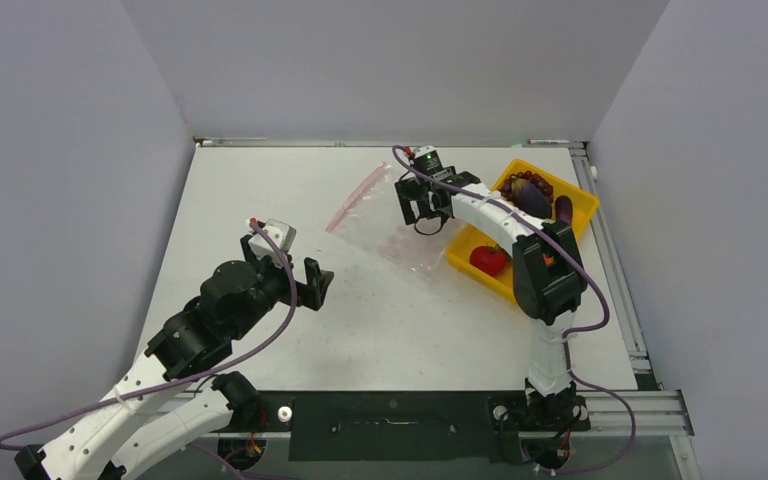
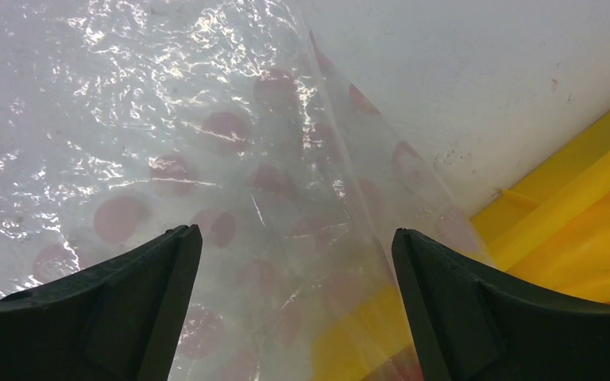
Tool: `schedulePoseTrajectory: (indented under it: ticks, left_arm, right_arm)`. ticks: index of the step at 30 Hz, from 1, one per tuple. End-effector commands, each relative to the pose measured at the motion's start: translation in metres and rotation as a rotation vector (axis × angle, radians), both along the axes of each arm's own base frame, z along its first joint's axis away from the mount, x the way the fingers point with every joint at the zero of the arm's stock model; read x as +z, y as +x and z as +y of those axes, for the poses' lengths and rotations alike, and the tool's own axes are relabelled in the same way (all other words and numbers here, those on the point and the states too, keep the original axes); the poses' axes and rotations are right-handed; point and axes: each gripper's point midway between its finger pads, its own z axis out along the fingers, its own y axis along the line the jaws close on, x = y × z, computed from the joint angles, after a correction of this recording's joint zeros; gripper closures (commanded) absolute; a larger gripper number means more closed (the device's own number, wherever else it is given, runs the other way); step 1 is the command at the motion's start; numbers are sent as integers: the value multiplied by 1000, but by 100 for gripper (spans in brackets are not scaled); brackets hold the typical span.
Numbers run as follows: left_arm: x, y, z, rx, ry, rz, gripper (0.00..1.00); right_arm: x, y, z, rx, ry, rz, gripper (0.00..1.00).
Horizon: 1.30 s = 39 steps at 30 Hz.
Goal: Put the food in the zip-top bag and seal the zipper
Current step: Pick up the zipper food storage bag at the center of the board.
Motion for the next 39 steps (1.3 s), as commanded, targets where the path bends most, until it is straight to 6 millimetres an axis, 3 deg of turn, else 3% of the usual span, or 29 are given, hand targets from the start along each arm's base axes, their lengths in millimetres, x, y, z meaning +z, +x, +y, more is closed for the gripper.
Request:
schedulePoseTrajectory:
  ticks: [1,7,12,17,24,31,39]
  left_arm:
    - [27,-1,-1,-8,-49,-51,4]
    - [28,-1,0,-4,-49,-52,4]
    - [27,-2,2,0,-49,-54,4]
    - [27,-2,3,4,-48,-55,4]
    - [28,-1,4,11,-47,-58,4]
    - [27,0,6,24,-44,-60,4]
    - [27,2,10,47,-42,-65,4]
  right_arm:
    - [7,7,0,1,11,-35,0]
    - [4,2,0,14,20,-29,24]
    - [5,-2,-2,14,23,-33,62]
    - [11,-8,1,27,29,-43,94]
    - [35,-20,12,60,62,-102,95]
    - [74,-37,21,91,142,-171,95]
    - [115,-66,19,121,208,-239,95]
